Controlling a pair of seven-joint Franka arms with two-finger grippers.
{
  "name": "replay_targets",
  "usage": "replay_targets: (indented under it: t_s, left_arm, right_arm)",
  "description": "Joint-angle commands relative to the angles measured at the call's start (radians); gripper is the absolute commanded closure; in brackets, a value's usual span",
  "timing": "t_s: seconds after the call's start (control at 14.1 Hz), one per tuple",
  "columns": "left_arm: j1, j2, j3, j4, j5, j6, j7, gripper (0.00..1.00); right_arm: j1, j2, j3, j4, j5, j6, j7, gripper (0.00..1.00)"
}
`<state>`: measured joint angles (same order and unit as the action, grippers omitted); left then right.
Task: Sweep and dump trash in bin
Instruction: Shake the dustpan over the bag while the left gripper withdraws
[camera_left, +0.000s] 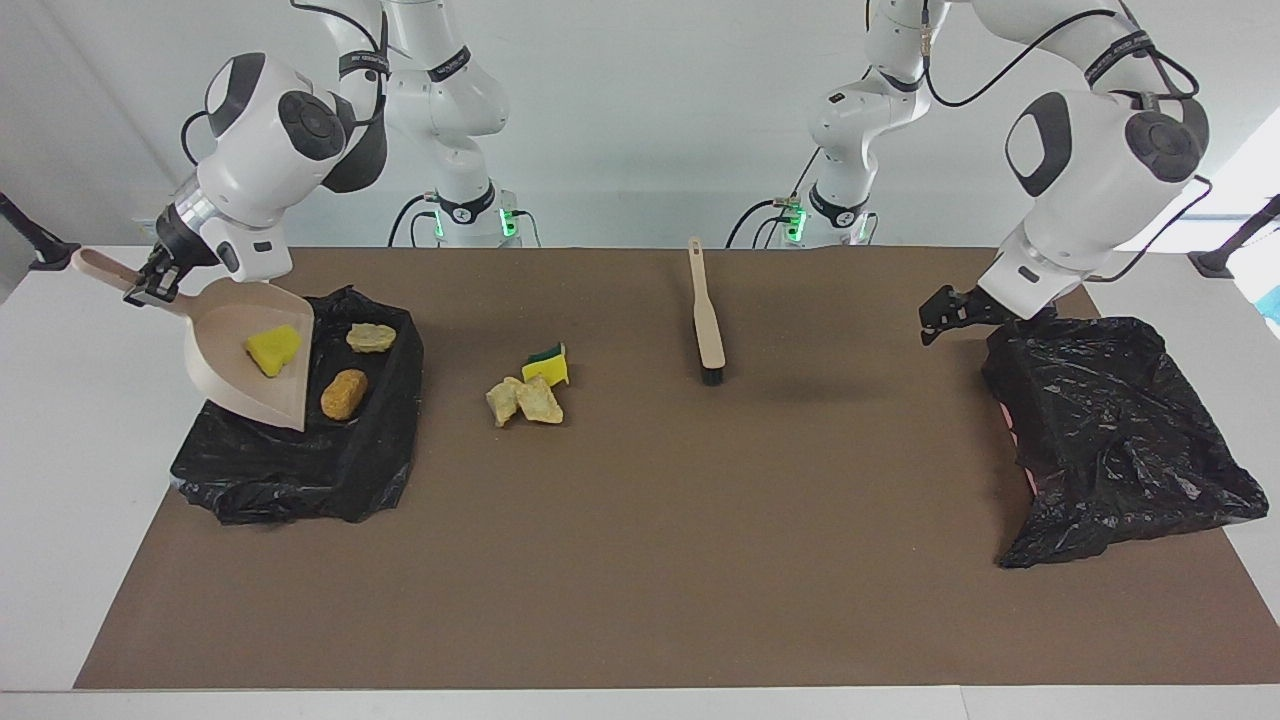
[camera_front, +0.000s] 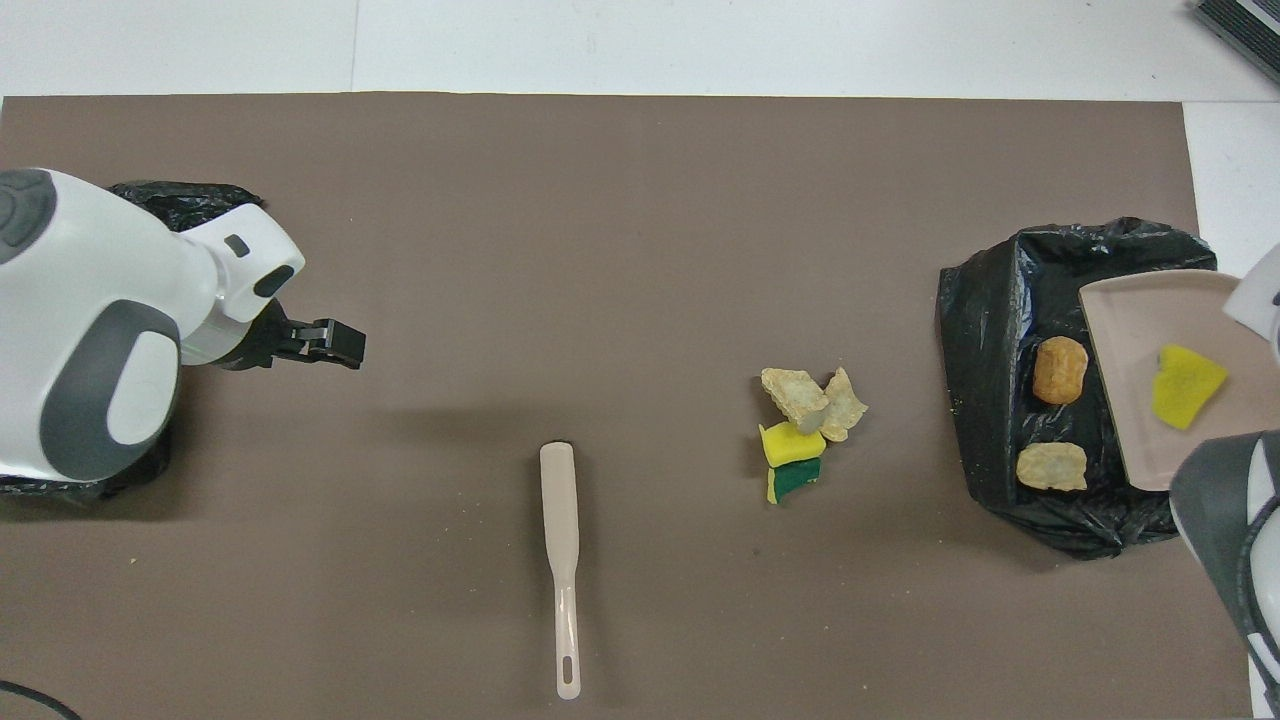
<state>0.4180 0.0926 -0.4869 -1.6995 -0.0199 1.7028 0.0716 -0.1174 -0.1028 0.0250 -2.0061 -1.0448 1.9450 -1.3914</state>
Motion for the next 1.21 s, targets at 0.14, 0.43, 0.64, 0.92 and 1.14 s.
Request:
replay_targets:
  t_s: [0.14,0.43,0.64,0.92,1.14]
  left_arm:
    - [0.001,0.021,-0.013,0.037,0.028,-0.035,-0.003,0.0]
    - [0.005,0.019,-0.013,0.043,0.02,-0.048,-0.006,0.0]
    - [-0.033,0.012,0.026,0.055,0.029,-0.049,-0.013,0.0]
    - [-0.27,-0.005,0.262,0.075,0.023,-0.049,-0.018,0.0]
    - [-0.372,-0.042,0.359,0.075,0.02,-0.048,-0.021,0.0]
  right_arm:
    - [0.048,-0.028,0.001,0.001,-0.049,-0.027,-0.031,1.0]
    - [0.058,-0.035,-0.005,-0.011,-0.081,-0.031,-0.028,1.0]
    - [0.145,-0.025,0.016,0.033,-0.127,-0.165,-0.021,1.0]
    - [0.154,-0.032,0.018,0.029,-0.161,-0.198,0.001,1.0]
    - [0.105,-0.063,0.013,-0.043,-0.162,-0.149,0.108,1.0]
